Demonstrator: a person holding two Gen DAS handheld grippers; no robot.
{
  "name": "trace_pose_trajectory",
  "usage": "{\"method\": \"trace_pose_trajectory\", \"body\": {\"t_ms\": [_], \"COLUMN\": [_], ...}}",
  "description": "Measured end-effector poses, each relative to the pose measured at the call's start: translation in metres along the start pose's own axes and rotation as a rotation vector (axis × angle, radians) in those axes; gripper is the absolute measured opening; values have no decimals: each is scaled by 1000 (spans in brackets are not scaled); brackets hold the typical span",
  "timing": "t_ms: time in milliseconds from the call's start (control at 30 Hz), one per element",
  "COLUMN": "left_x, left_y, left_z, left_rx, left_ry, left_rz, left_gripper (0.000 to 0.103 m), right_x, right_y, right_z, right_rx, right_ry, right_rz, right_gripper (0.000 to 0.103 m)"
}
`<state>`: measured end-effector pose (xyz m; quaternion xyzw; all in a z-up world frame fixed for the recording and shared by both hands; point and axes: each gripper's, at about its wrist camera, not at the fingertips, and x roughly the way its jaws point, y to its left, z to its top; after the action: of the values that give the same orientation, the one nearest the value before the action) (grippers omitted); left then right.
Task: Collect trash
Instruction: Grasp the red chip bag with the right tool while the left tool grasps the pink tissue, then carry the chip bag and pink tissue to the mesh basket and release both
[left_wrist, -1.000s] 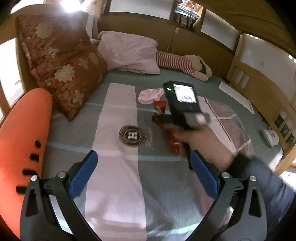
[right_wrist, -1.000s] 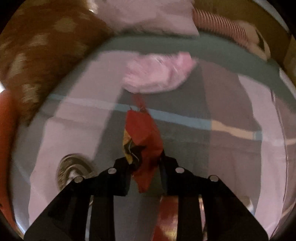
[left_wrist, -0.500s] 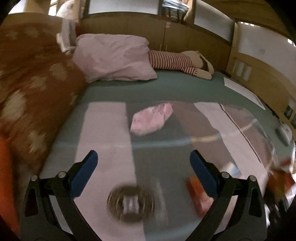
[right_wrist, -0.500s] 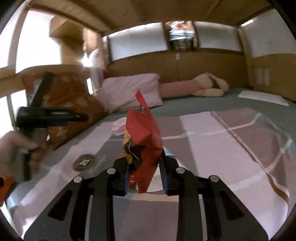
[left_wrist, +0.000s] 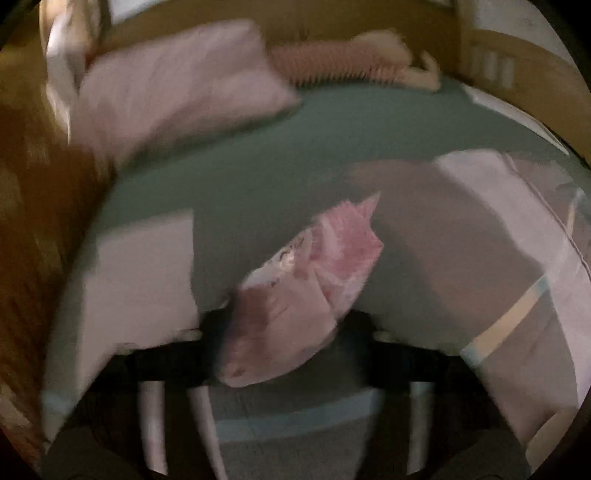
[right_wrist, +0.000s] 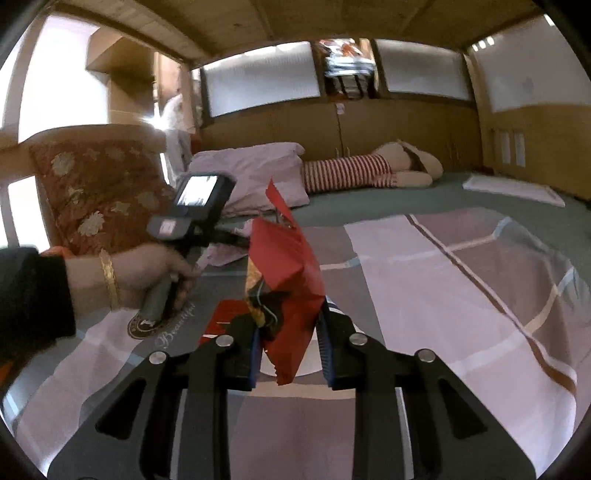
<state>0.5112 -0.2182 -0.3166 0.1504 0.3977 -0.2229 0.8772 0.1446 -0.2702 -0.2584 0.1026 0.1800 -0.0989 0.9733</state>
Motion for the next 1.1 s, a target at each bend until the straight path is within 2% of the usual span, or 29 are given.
{"method": "trace_pose_trajectory", "body": {"t_ms": [33,67,167,267,300,433,567,667,733,833,1000,1100], "left_x": [-6,-13,-51,-112,-144,-233,-324,-377,-397,-412,-426,-431], "left_y": [5,7,15,19,22,24,9,-10,-11,-12,-36,-54], "left_z": [-4,-6,-16,-34,-46,-84,-125,-183,-209,-235,-254,-258], "left_rx": [-25,-34,-61,-86,-113,-192,-182,-204,-230,-291,-216,-165], "left_ry": [-23,-33,-65,-103,-114,-141,-205,-258,-247,-238,-239,-252], "left_rz": [-9,-4,-39,-82,-99,-76,-43,-17,-11,-63,-81,-98], "left_gripper": [27,25,24,23,23,23,24,24,24,24,24,24], "right_x": [-1,0,2,3,2,1,-10,-32,-59,-106,-170,-210], "right_y": [-1,-2,2,0,0,4,7,9,13,19,14,-3], "right_z": [-1,-1,0,1,1,2,4,3,1,-4,-6,2], "right_rx": [11,16,-5,7,10,-14,-30,-5,15,39,66,84], "right_ry": [1,2,3,1,-6,-9,-35,-2,-1,18,50,36], "right_rz": [-1,0,-2,-14,-19,-30,-8,33,74,109,130,121], "right_gripper": [26,26,26,26,26,26,26,26,26,27,27,28]}}
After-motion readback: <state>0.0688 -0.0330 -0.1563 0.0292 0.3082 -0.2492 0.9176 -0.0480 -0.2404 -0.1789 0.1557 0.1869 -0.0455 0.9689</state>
